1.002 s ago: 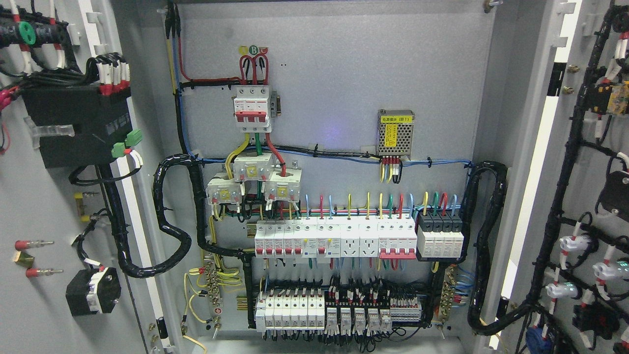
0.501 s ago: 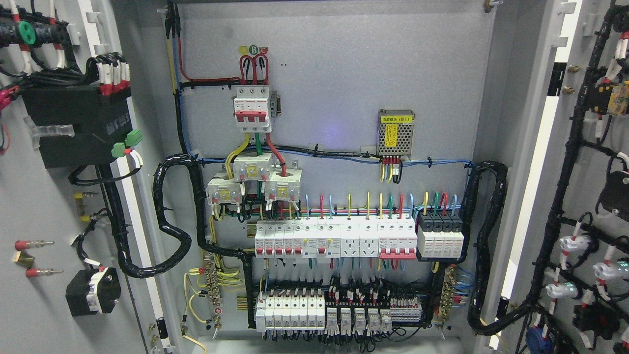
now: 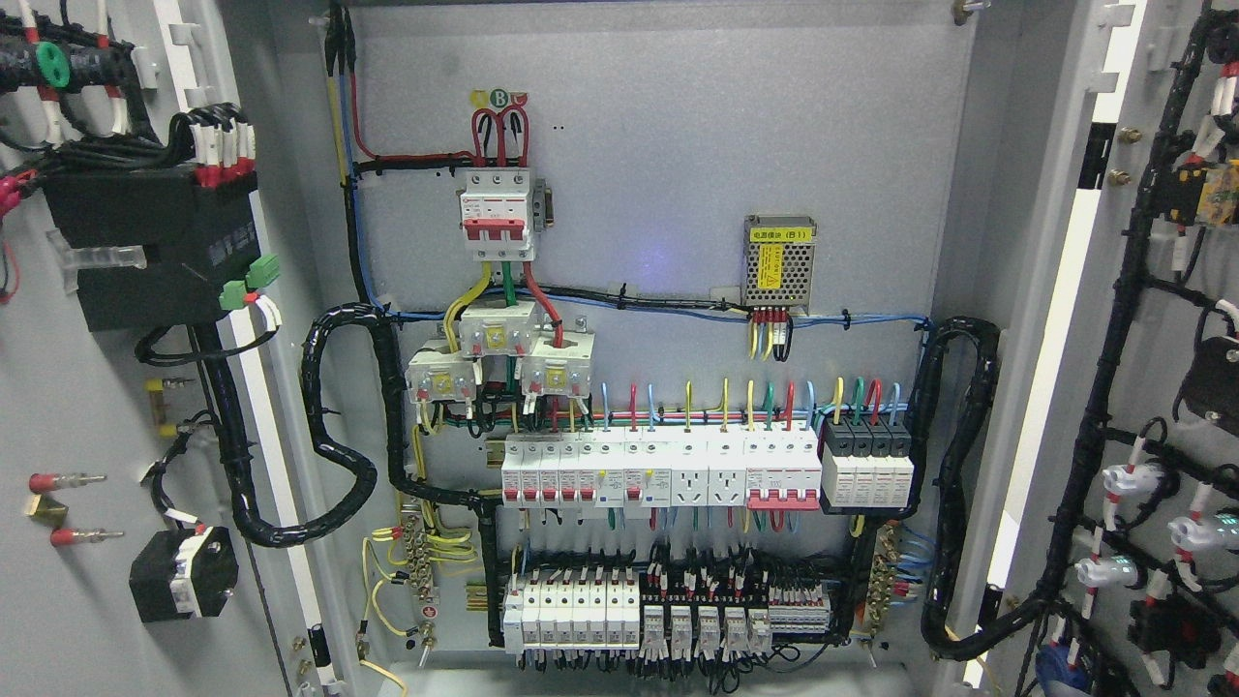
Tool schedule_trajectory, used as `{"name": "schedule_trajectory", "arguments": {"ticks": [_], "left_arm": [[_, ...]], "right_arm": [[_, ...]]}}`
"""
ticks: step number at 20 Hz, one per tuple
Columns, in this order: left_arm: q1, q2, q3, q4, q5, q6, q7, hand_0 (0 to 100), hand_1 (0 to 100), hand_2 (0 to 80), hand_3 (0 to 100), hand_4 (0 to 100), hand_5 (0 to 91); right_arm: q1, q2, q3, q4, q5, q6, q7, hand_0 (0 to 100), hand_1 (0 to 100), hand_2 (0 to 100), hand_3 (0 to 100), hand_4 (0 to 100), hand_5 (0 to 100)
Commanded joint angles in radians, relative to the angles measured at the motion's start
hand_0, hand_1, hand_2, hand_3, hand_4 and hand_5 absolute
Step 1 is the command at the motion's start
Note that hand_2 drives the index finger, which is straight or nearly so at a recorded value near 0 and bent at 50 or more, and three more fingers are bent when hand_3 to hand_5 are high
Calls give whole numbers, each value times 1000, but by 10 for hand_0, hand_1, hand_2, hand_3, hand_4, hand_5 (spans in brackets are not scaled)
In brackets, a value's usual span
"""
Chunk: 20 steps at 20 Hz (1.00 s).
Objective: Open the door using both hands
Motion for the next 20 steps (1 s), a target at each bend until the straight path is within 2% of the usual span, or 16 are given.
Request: {"name": "schedule_trajectory", "arguments": {"ticks": [1,10,17,20], "left_arm": [[-31,12,-12,-11,2,-428,23,0,0,0,0,30,0],[-42,21,0,-11,29,-490,31,0,0,0,0,31,0],[-41,-40,2,-11,25,-490,28,0,0,0,0,30,0],[-39,-53,34,-11,25,-490,20,0,0,0,0,30,0]], "right_arm": [[3,-11,-67,18,-32,1,6,107,0,0,0,0,0],[23,-11,-86,49,-75,1,6,107,0,0,0,0,0],[50,-8,-104,58,-89,1,6,107,0,0,0,0,0],[56,-10,-109,58,-89,1,6,107,0,0,0,0,0]]}}
